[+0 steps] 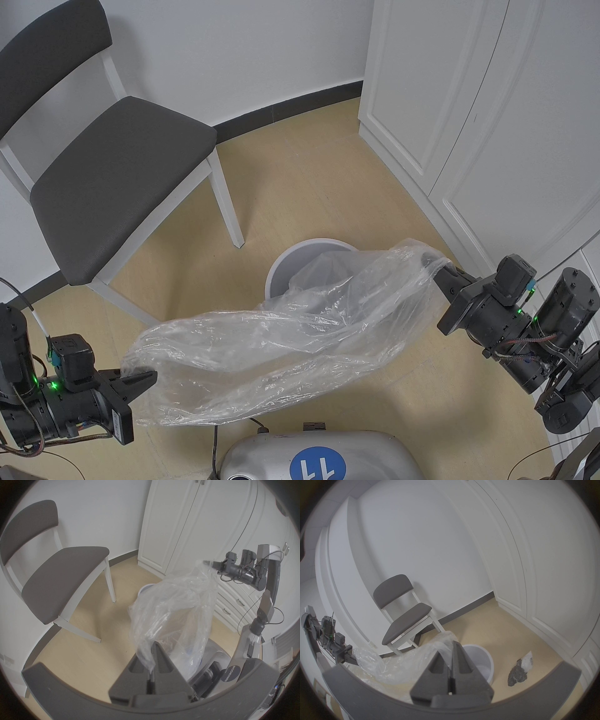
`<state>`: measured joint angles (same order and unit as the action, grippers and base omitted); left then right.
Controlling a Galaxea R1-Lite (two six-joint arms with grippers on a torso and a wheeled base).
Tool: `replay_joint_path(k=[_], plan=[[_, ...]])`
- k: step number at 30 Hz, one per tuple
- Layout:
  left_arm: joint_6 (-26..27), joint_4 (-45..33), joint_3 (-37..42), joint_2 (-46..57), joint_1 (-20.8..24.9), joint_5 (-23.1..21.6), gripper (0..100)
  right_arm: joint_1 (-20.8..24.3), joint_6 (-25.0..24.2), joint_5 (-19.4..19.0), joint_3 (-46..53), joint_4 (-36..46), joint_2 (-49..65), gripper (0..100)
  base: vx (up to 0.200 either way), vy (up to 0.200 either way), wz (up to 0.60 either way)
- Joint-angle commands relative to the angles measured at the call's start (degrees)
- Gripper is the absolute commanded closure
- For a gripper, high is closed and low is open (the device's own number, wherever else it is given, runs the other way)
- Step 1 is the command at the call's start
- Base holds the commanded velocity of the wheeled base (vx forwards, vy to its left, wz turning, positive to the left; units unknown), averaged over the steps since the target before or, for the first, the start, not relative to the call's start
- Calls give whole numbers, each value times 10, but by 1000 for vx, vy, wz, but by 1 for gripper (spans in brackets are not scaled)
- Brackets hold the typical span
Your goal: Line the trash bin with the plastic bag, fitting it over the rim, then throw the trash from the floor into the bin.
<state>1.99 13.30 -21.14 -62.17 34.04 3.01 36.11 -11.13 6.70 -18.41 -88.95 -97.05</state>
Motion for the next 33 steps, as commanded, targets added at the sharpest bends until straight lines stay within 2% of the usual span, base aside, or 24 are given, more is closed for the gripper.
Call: replay_joint_path(k=[1,5,8,9,10,12,13,14,17,20,30,32,33], plan=[[5,0,1,-8,-1,2,100,5,8,18,-7,32,22,100,0,0,0],[6,0,3,-6,-1,3,100,5,36,38,-8,60,33,100,0,0,0],[-2,2,0,14,1,-13,100,7,40,43,-5,59,35,100,0,0,0],[-6,9,0,23,2,-38,100,12,40,43,-3,62,38,100,0,0,0],[-16,16,3,33,3,-83,100,19,40,42,-1,62,40,100,0,0,0],[-56,30,12,60,1,-199,100,27,38,41,4,62,41,100,0,0,0],[-89,38,16,79,-5,-272,100,28,38,40,7,61,40,100,0,0,0],[-113,41,18,89,-11,-318,100,29,38,40,8,60,39,100,0,0,0],[-154,45,20,104,-37,-402,100,31,37,37,12,61,39,100,0,0,0],[-156,45,21,101,-42,-419,100,32,37,36,16,61,38,100,0,0,0],[-147,45,22,93,-44,-411,100,38,37,38,20,61,33,100,0,0,0],[-115,39,22,86,-55,-398,100,39,38,39,19,58,33,100,0,0,0],[-66,32,22,82,-78,-376,100,41,39,41,18,57,34,100,0,0,0]])
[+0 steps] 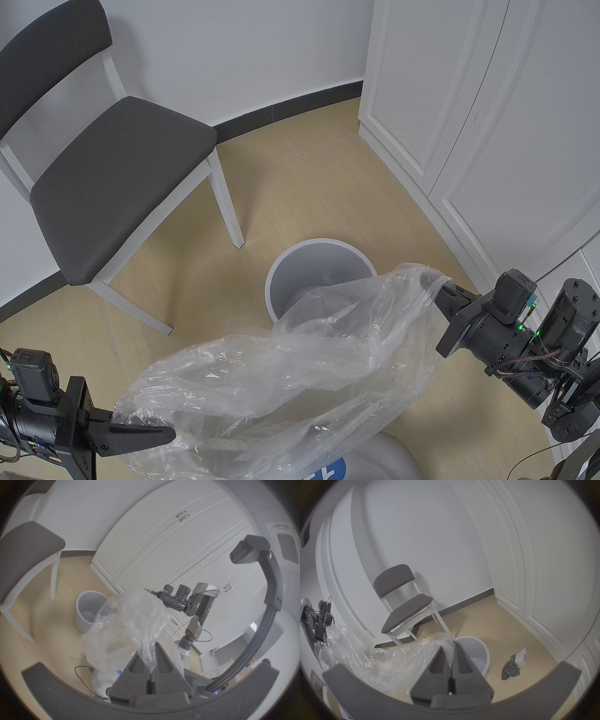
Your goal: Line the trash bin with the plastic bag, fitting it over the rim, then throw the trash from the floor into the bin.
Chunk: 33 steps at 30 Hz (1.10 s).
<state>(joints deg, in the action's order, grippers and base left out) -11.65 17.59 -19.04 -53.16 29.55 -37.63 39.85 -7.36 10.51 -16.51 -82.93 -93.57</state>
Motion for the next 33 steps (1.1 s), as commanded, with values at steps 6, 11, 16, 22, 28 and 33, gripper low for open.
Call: replay_joint_path(k=[6,11,16,22,28,33], plan=[[219,-120,-37,-25,-86,136,100,-8,34,8,6,11,50,100,0,0,0],[286,-215,-95,-65,-85,217,100,-25,75,8,17,80,92,100,0,0,0],[322,-217,-119,-80,-75,321,100,-48,95,3,24,168,127,100,0,0,0],[324,-216,-131,-77,-63,358,100,-51,107,0,44,214,134,100,0,0,0],[325,-217,-132,-64,-63,376,100,-58,125,0,66,212,139,100,0,0,0],[323,-217,-130,-70,-65,377,100,-65,142,2,69,212,145,100,0,0,0]])
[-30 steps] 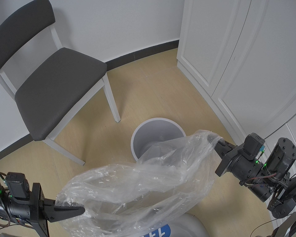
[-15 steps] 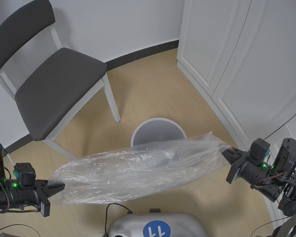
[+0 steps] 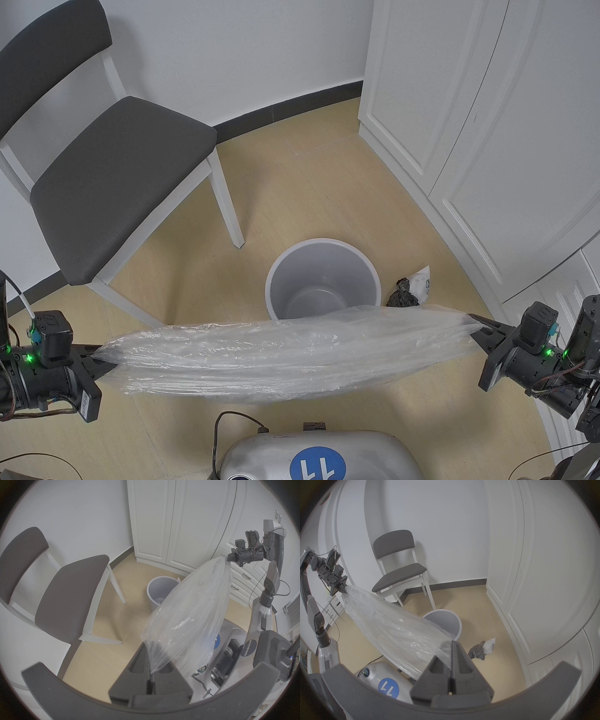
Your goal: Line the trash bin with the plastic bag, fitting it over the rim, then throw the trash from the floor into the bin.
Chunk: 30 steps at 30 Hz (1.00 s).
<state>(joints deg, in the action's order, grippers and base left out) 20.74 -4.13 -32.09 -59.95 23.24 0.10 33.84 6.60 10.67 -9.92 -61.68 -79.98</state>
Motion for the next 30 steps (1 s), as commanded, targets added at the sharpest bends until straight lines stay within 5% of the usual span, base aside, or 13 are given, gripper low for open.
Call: replay_joint_path(k=[1,8,19,25,28,30], plan=[[-3,1,0,-3,-5,-1,100,-11,10,0,4,0,16,100,0,0,0],[-3,18,0,-14,1,-8,100,-18,21,-3,7,-2,15,100,0,0,0],[-5,265,-3,-207,128,-42,100,-11,22,-116,-128,-17,-94,100,0,0,0],[-32,416,-3,-308,183,-106,100,18,-14,-135,-137,-143,-173,100,0,0,0],[-102,510,-13,-345,233,-110,100,40,-76,-136,-132,-276,-231,100,0,0,0],[-140,537,-23,-358,248,-111,100,41,-104,-136,-137,-283,-256,100,0,0,0]])
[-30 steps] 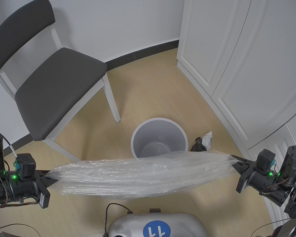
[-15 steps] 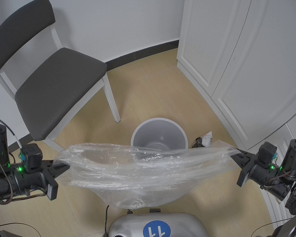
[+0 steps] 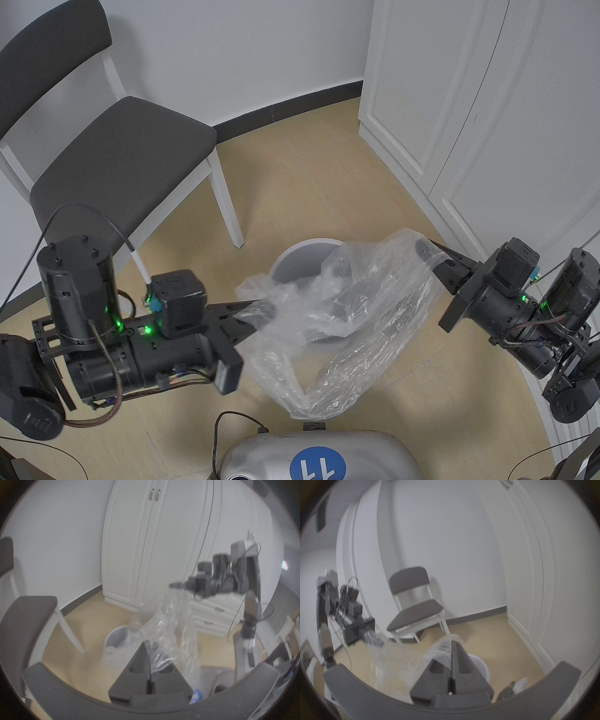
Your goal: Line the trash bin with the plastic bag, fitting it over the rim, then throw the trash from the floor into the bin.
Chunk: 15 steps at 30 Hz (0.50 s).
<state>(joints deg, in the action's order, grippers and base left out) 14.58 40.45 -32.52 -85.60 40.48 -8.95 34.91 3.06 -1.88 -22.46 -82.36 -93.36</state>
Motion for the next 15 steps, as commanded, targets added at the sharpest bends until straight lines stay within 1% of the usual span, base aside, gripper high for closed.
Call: replay_joint_path(k=[1,2,3,4,7,11,13,14,15], plan=[[-96,101,-24,-107,83,-20,100,31,-82,-11,-15,-76,-126,100,0,0,0],[-108,107,-27,-113,86,-21,100,32,-92,-13,-18,-76,-127,100,0,0,0],[-108,107,-27,-113,86,-21,100,32,-92,-13,-18,-76,-127,100,0,0,0],[-130,118,-39,-129,88,-20,100,40,-116,-19,-26,-76,-130,100,0,0,0],[-155,147,-61,-164,87,-20,100,43,-140,-26,-27,-76,-130,100,0,0,0],[-195,197,-77,-215,85,-20,100,37,-144,-30,-26,-76,-135,100,0,0,0],[-199,213,-85,-236,83,-20,100,35,-144,-30,-26,-76,-139,100,0,0,0],[-202,246,-104,-271,77,-20,100,28,-144,-30,-27,-76,-144,100,0,0,0],[-202,251,-107,-275,75,-20,100,27,-144,-30,-28,-76,-146,100,0,0,0]])
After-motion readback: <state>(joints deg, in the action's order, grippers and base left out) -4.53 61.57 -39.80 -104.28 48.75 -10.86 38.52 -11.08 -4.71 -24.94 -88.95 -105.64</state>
